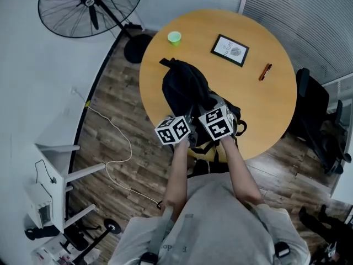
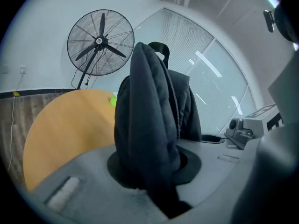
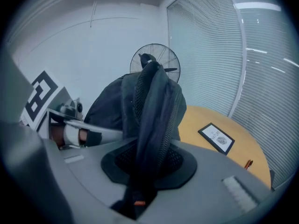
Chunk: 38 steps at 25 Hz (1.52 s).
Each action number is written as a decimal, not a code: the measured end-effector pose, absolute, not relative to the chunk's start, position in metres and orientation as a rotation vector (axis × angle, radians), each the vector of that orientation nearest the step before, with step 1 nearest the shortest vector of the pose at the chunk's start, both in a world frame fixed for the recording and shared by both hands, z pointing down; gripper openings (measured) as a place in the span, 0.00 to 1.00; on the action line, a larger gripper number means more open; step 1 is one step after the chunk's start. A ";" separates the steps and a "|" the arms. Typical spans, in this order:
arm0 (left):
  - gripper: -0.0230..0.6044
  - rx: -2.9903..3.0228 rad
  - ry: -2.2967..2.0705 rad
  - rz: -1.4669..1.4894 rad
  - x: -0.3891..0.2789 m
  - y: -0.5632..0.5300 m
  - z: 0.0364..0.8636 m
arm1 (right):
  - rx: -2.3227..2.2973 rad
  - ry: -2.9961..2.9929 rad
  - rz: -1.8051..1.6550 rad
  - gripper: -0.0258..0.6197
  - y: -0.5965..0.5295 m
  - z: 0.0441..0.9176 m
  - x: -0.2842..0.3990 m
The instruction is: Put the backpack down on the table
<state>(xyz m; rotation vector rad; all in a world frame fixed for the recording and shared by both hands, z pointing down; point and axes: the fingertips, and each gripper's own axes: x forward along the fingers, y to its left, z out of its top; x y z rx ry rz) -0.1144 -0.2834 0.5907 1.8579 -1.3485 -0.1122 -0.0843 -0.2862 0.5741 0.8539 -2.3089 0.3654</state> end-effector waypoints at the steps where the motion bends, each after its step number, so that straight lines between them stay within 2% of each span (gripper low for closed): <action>1: 0.14 1.841 -1.354 -0.116 -0.116 -0.289 0.595 | 0.839 -2.306 0.365 0.15 -0.292 0.578 -0.087; 25: 0.16 1.552 -1.335 -0.002 -0.162 -0.362 0.724 | 0.488 -2.228 0.439 0.16 -0.373 0.706 -0.140; 38: 0.16 1.503 -1.343 0.028 -0.184 -0.363 0.759 | 0.435 -2.203 0.389 0.18 -0.381 0.745 -0.147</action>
